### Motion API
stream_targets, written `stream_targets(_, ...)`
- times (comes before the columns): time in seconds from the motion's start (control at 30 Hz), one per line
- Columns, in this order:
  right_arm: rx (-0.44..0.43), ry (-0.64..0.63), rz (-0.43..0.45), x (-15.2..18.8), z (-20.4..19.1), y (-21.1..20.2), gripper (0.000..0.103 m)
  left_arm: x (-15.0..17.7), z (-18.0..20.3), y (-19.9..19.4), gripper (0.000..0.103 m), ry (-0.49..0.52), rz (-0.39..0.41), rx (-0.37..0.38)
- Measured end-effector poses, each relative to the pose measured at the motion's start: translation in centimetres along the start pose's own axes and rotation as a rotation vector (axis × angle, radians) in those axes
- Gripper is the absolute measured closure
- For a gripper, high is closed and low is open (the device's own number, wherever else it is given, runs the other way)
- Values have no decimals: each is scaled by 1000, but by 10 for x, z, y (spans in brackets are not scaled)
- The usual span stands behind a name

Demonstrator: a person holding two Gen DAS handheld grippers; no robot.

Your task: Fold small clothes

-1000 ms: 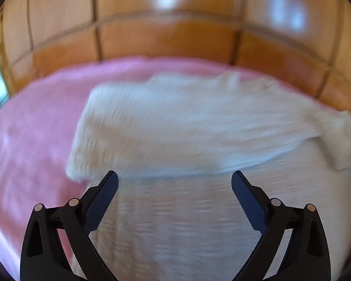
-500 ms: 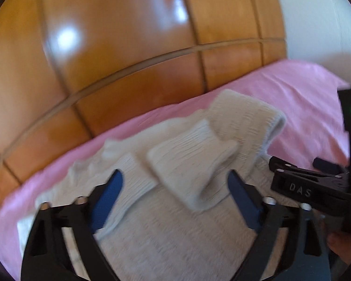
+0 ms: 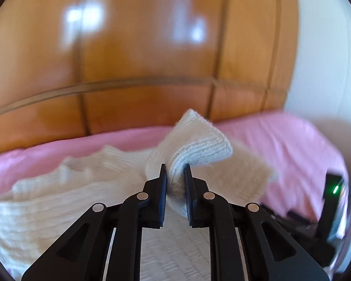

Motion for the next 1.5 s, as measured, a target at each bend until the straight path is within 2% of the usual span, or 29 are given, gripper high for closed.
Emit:
stream_targets(0.03,1,0,0,0,0,0,2,-1,-18,-6,90,-57,11,-5)
stream_targets(0.13,3,-1,-1,0,0,0,2,7,-54,-18,90,-138,35,-39)
stream_targets(0.23,5,-2,-3,0,0,0,2,37,-91,-18,89,-215,-8,-85)
stream_targets(0.27,7,-3,-3,0,-1,-1,2,53,-103,-16,81,-256,-44,-94)
stream_targets(0.3,8,-4,-4,1,-1,-1,2,66,-112,-14,62,-288,-77,-102)
stream_targets(0.37,6,-3,-4,1,0,-1,2,85,-127,-16,38,-375,-102,-102)
stream_targets(0.4,4,-2,-3,0,-1,-2,2,90,-133,-20,32,-414,-97,-99)
stream_targets(0.47,-5,3,2,0,0,-3,2,96,-150,-30,28,-530,-69,-107)
stream_targets(0.57,-21,16,36,-1,0,-14,2,107,-173,-32,28,-630,-61,-147)
stream_targets(0.67,17,-12,49,-7,-6,-26,2,116,-180,-31,29,-703,-43,-90)
stream_targets(0.73,21,-90,38,-14,-24,-28,2,117,-178,-30,29,-698,-42,-93)
stream_targets(0.87,19,-328,32,-34,-83,-9,2,116,-175,-22,48,-659,-83,-161)
stream_targets(1.0,39,-436,-49,-41,-111,34,2,121,-178,-25,49,-659,-88,-169)
stream_targets(1.13,166,-389,-132,-46,-81,73,2,122,-175,-17,49,-620,-114,-197)
stream_targets(1.2,99,-210,-158,-50,-51,81,2,122,-173,-14,49,-595,-127,-212)
stream_targets(1.23,96,-176,-154,-52,-45,80,2,121,-172,-12,49,-585,-132,-219)
stream_targets(1.37,91,-168,-133,-54,-41,70,2,121,-173,-12,48,-582,-133,-218)
stream_targets(1.5,62,-208,-83,-48,-45,29,2,121,-174,-13,47,-590,-128,-212)
Point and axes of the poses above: each gripper's, at about its wrist camera, not at the fingertips, and y roughly the way its jaws point, z to its right, x to its underside, the point moved 6 cm from there along y, roughly the way its jaws point, and after that the axes turned 7 degrees about -x, right-handed, at the moved point
